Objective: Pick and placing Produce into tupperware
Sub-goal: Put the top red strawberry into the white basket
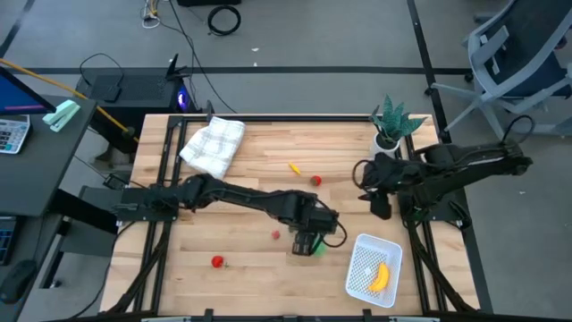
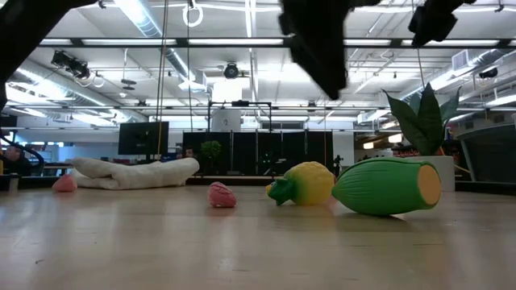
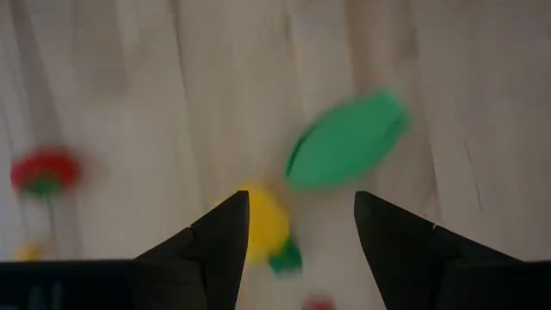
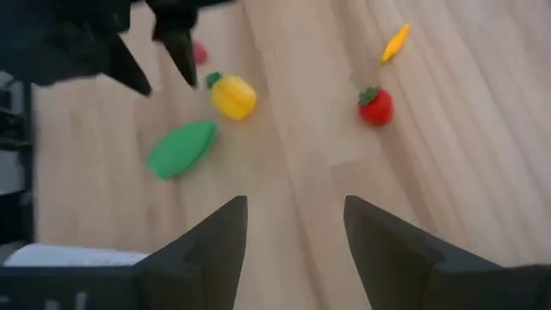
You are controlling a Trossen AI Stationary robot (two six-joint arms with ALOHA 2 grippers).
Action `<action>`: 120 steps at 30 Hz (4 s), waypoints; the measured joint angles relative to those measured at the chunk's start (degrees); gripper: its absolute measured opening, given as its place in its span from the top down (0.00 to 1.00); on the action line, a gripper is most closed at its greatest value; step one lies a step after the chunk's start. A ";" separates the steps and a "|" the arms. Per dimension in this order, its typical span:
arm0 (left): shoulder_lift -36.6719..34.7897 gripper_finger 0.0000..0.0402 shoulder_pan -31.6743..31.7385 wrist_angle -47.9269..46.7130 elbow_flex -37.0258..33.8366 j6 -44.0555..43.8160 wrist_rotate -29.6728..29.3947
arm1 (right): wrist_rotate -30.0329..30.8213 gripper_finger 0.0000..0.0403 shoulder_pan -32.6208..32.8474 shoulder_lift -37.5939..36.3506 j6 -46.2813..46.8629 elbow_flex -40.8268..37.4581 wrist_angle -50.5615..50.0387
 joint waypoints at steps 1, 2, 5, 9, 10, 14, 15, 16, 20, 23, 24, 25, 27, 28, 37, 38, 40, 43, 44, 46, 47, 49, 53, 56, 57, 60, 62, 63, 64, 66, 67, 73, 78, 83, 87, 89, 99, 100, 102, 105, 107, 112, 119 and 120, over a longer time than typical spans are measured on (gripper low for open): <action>-0.44 0.46 0.20 -2.79 -0.04 -1.04 0.02 | 1.44 0.49 0.02 1.02 -0.33 0.00 0.74; -1.04 0.47 0.37 -5.69 -0.04 -1.73 0.00 | 3.06 0.49 0.00 2.28 -0.48 0.00 1.47; -2.90 0.48 0.99 -15.08 0.01 -3.80 -0.02 | 5.52 0.49 -0.10 6.75 -0.65 0.00 3.96; -3.62 0.50 1.94 -20.61 -0.04 -5.42 -1.25 | 6.46 0.49 -1.58 14.09 -3.89 -0.02 7.59; -3.86 0.50 2.10 -20.27 -0.10 -5.45 -1.33 | 6.87 0.49 -2.22 16.14 -5.01 -0.02 8.55; -4.62 0.51 2.87 -20.07 0.01 -5.15 -1.51 | 7.40 0.49 -5.66 23.15 -11.47 -0.02 13.58; -4.56 0.52 3.04 -20.37 0.00 -5.24 -1.51 | 7.10 0.49 -6.37 24.60 -13.11 -0.02 14.69; -4.42 0.52 3.21 -20.54 -0.09 -5.46 -1.49 | 6.60 0.49 -7.10 25.88 -14.94 -0.02 16.08; -4.42 0.51 3.51 -20.60 -0.08 -6.94 -1.52 | 1.75 0.49 -9.12 29.73 -23.19 -0.02 19.08; -4.40 0.52 3.33 -20.60 -0.08 -6.94 -1.47 | -4.34 0.49 -9.41 31.40 -31.21 -0.02 21.16; -4.42 0.53 3.18 -20.68 -0.09 -6.92 -1.48 | -5.73 0.49 -9.41 31.75 -33.75 -0.02 22.35; -4.42 0.53 3.03 -20.65 -0.10 -6.73 -1.49 | -6.38 0.49 -9.41 32.08 -35.67 -0.02 23.57; -4.42 0.55 2.90 -20.61 -0.10 -6.00 -1.43 | -6.47 0.49 -9.43 32.55 -37.87 -0.02 26.21; -4.50 0.55 2.91 -20.61 -0.09 -5.44 -1.43 | -6.49 0.49 -9.76 32.56 -38.51 -0.02 27.05; -13.22 0.62 3.16 -20.56 -1.99 -4.70 -2.93 | -6.27 0.49 -14.69 31.99 -35.94 -0.02 25.42; -15.23 0.62 3.14 -20.56 -2.72 -5.45 -3.19 | -6.29 0.49 -15.14 32.01 -35.61 -0.02 25.03; -19.25 0.64 3.16 -20.54 -4.69 -6.85 -3.86 | -6.56 0.49 -15.82 31.91 -35.43 -0.02 25.29; -25.61 0.66 3.19 -20.49 -9.04 -9.80 -4.42 | -6.78 0.49 -16.48 32.58 -34.99 -0.02 26.75; -28.10 0.66 3.19 -20.59 -10.81 -10.80 -4.42 | -7.09 0.49 -16.71 33.09 -34.68 -0.02 27.23; -33.53 0.67 3.19 -20.53 -14.48 -13.37 -4.45 | -8.04 0.49 -17.04 33.93 -34.51 -0.02 28.79; -36.22 0.67 3.19 -20.69 -16.42 -15.07 -4.50 | -8.30 0.49 -17.27 34.69 -34.85 -0.02 29.14; -41.40 0.67 3.18 -20.57 -20.43 -18.61 -5.30 | -8.29 0.49 -17.40 35.83 -35.61 -0.02 30.56; -50.42 0.65 3.14 -20.67 -28.00 -24.77 -11.26 | -7.26 0.49 -17.40 38.55 -35.84 -0.02 32.41; -55.95 0.64 3.21 -20.72 -32.94 -28.30 -13.85 | -5.95 0.49 -17.38 40.24 -35.76 -0.02 32.62; -57.39 0.64 3.20 -20.67 -34.44 -29.32 -14.32 | -5.46 0.49 -17.38 40.76 -35.67 -0.02 32.59; -61.03 0.64 3.19 -20.64 -38.70 -31.71 -15.01 | -3.58 0.49 -17.47 42.53 -35.67 -0.02 32.56; -63.03 0.64 3.19 -20.73 -41.31 -33.17 -15.00 | -2.29 0.49 -17.65 43.45 -36.33 -0.02 32.73; -63.67 0.65 3.19 -20.67 -42.38 -33.92 -15.01 | -1.64 0.49 -17.67 43.80 -36.81 -0.02 32.78; -64.33 0.65 3.19 -20.61 -43.51 -34.18 -15.02 | -1.21 0.49 -17.69 43.98 -37.13 -0.02 32.94; -64.89 0.66 3.19 -20.68 -45.27 -34.36 -15.00 | 0.03 0.49 -17.78 44.03 -37.57 -0.02 33.14; -64.97 0.66 3.19 -20.63 -45.87 -34.35 -15.00 | 0.48 0.49 -17.78 44.06 -37.65 -0.02 33.54; -64.86 0.64 3.19 -20.54 -47.91 -33.63 -15.02 | 0.28 0.51 -18.15 44.65 -38.38 -0.02 33.37; -64.79 0.64 3.19 -20.62 -48.92 -33.45 -15.00 | -0.76 0.60 -18.15 45.99 -38.38 -0.02 33.19; -64.79 0.66 3.19 -20.58 -48.95 -33.39 -15.00 | -0.59 0.86 -18.48 46.37 -36.67 -0.02 33.45; -64.79 0.66 3.19 -20.60 -48.95 -33.23 -15.00 | -0.55 0.97 -18.48 45.75 -34.68 -0.02 33.17; -64.79 0.66 3.19 -20.60 -48.95 -32.58 -15.00 | -0.59 0.98 -18.48 45.27 -32.91 0.00 33.13; -64.79 0.67 3.88 -20.61 -48.95 -30.84 -15.01 | 0.42 0.99 -14.04 34.38 -19.40 2.45 24.48; -64.79 0.67 3.98 -20.60 -48.95 -30.83 -15.01 | 0.72 0.99 -13.15 32.18 -16.08 2.54 24.05; -64.79 0.67 4.27 -20.60 -48.95 -30.85 -15.00 | 0.94 0.99 -10.94 27.31 -7.98 2.58 23.12; -64.79 0.67 4.79 -20.59 -48.95 -30.90 -15.05 | 3.20 1.00 -5.83 20.45 4.93 2.67 20.62; -64.79 0.67 5.08 -20.57 -48.95 -31.17 -15.36 | 5.56 1.00 -1.18 16.86 12.87 2.67 18.55; -64.79 0.70 5.72 -19.07 -48.95 -31.31 -15.50 | 9.30 1.00 11.56 11.80 31.99 1.97 16.02; -64.77 0.72 5.70 -15.71 -48.95 -30.92 -15.57 | 15.30 1.00 25.48 16.96 57.56 0.09 10.46; -64.77 0.72 5.70 -15.55 -48.95 -30.90 -15.57 | 14.94 1.00 26.80 18.68 61.01 0.05 8.99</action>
